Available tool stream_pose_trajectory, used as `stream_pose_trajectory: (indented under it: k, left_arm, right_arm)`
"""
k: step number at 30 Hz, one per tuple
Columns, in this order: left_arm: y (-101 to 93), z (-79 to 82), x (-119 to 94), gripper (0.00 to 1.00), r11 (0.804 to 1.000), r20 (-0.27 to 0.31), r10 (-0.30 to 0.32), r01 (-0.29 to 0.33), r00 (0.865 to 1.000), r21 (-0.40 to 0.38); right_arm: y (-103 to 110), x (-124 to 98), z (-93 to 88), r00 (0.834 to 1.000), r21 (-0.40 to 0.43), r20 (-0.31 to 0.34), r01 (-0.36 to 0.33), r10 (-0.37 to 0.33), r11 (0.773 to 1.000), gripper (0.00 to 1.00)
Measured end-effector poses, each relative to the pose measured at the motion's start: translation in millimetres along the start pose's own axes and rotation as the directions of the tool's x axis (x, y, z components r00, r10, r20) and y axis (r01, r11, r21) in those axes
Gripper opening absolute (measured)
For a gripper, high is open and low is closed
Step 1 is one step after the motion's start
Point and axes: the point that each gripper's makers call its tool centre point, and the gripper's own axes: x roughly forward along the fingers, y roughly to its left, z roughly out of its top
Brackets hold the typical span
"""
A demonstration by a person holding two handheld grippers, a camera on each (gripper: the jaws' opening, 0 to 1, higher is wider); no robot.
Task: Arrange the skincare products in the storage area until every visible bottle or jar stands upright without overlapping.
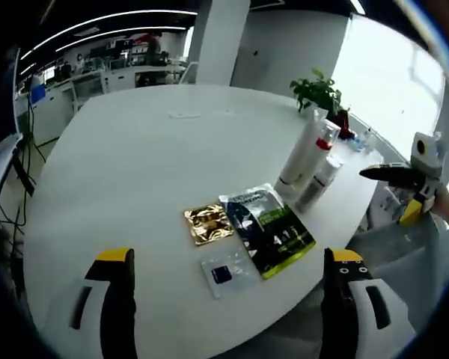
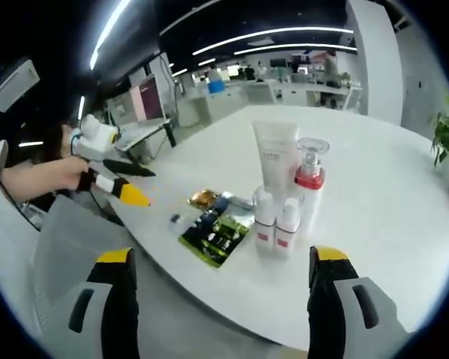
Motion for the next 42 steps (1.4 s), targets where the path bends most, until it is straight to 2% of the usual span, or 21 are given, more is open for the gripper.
stream_pose_trajectory:
  k: [10, 13, 16, 24, 42]
  left_arm:
    - [0.5, -10.3, -23.3, 0.99, 1.000, 0.043, 0.006, -0.006, 0.999, 0.009]
    - [2.4, -10.3, -24.5, 0.99, 1.000, 0.056, 0.010, -0.009, 0.998, -0.009]
    - [3.6, -4.2, -24.0, 0.99, 1.000, 0.076, 0.019, -0.020, 0.997, 0.015]
    - [2.0, 1.1, -24.9, 0.99, 1.000, 0.107, 0.013, -0.014, 0.994, 0.010]
    - [4.7, -0.1, -23.9, 0.99, 1.000, 0.110, 0.008, -0.007, 0.994, -0.008]
  right_arm:
    - [6.0, -0.6, 2.1, 1.000, -0.004, 0.007, -0.012, 0.012, 1.000, 0.99]
    - [6.8, -0.2, 2.6, 1.000, -0.008, 0.005, -0.015, 0.015, 1.000, 0.99]
    - [7.4, 0.1, 2.3, 1.000, -0.008, 0.004, -0.018, 0.018, 1.000, 0.99]
    - [9.4, 1.0, 0.8, 1.000, -0.016, -0.007, -0.026, 0.026, 1.000, 0.99]
    - [8.9, 2.1, -1.5, 1.000, -0.021, -0.023, -0.021, 0.020, 1.000, 0.99]
